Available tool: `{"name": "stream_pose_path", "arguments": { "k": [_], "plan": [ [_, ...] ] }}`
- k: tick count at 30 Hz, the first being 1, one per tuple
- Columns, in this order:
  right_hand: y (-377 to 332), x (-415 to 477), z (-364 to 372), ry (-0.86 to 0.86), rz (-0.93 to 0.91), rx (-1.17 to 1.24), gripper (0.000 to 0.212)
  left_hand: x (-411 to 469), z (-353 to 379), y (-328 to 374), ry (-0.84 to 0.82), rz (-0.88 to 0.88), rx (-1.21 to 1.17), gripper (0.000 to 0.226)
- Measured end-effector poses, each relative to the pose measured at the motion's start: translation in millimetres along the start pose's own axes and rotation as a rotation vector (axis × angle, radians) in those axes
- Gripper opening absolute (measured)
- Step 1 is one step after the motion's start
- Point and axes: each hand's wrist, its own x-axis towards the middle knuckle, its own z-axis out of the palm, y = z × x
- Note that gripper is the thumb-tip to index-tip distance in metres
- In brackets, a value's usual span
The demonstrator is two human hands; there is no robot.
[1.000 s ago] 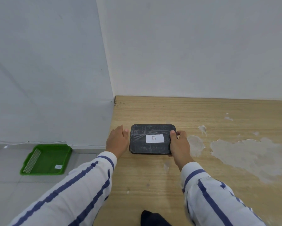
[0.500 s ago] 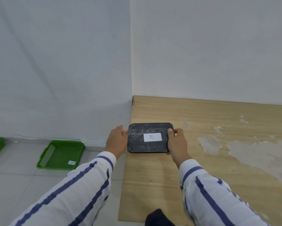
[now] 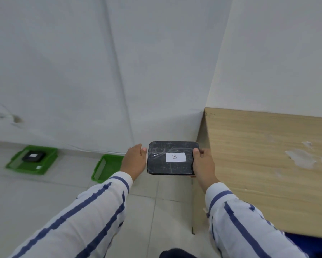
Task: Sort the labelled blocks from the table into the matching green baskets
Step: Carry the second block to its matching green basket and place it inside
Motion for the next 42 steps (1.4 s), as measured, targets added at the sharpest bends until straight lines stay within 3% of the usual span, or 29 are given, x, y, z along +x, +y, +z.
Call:
{"name": "stream_pose_path", "arguments": {
  "k": [10, 28, 36, 42],
  "plan": [
    [-44.4, -31.0, 113.0, -0.077, 0.015, -0.017, 0.022, 15.2, -76.7, -94.6, 0.048, -0.101, -0.049, 0.050],
    [-114.0, 85.6, 351.8, -0.177, 0.048, -0.113, 0.024, 206.9, -153.4, -240.6, 0.033, -0.268, -0.101, 0.051],
    [-124.6, 100.3, 441.4, -0.097, 0.107, -0.082, 0.022, 279.7, -189.6, -302.5, -0.044, -0.179, -0.054, 0.051],
    [-133.3, 91.0, 521.3, 0.055, 0.183, -0.060, 0.022, 345.0, -232.4, -361.1, -0.152, -0.030, 0.067, 0.049]
  ]
}}
